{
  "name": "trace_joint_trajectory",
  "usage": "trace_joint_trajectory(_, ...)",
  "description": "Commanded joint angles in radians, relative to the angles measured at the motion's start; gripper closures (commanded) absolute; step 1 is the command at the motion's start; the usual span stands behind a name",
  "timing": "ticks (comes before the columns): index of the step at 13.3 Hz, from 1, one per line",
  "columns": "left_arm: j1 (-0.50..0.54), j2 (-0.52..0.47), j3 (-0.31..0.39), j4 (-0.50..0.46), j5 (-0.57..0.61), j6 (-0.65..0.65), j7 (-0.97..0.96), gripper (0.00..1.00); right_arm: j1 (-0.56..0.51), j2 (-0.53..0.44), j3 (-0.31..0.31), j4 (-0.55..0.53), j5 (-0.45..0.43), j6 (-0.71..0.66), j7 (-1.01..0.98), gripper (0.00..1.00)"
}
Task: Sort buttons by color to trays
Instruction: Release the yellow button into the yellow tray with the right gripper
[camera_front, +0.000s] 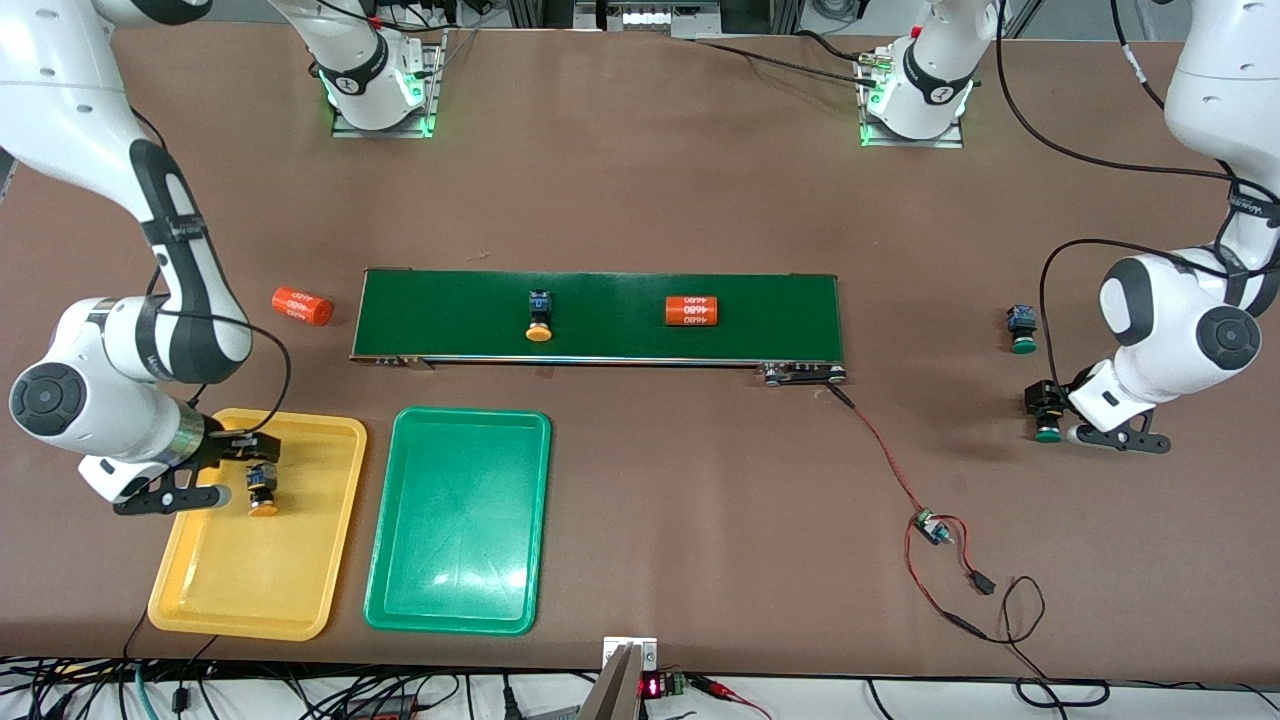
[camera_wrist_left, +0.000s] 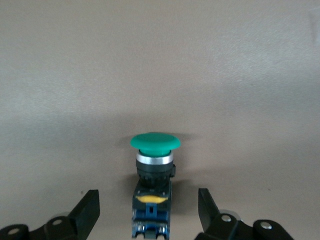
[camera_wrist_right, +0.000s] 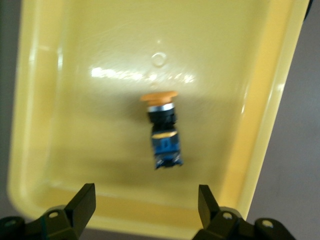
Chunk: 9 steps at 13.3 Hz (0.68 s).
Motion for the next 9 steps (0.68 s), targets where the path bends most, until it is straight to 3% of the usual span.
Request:
trace_joint_trajectory(1,-0.014,-0.006,0.015,0.003,-0.004,-0.008,0.028,0.64,0.076,-0.161,-0.004,-0.12,0.056,-0.108,0.077,0.08)
trace_joint_trajectory(2,-0.014,-0.014,0.015,0.005,-0.004,-0.041,0.04,0.82,0.089,-0.216,-0.004,-0.174,0.113,-0.11,0.077,0.05)
trace_joint_trajectory(3,-0.014,-0.017,0.015,0.005,-0.005,-0.062,0.027,0.85,0.095,-0.29,-0.004,-0.27,0.157,-0.092,0.077,0.01)
trace_joint_trajectory(6,-0.031,-0.072,-0.013,0.018,-0.005,-0.202,0.025,0.86,0.173,-0.433,-0.004,-0.43,0.179,-0.076,0.179,0.01)
trace_joint_trajectory(9,-0.039,-0.146,-0.146,0.041,-0.02,-0.391,-0.048,0.86,0.264,-0.534,-0.001,-0.551,0.178,-0.022,0.295,0.0)
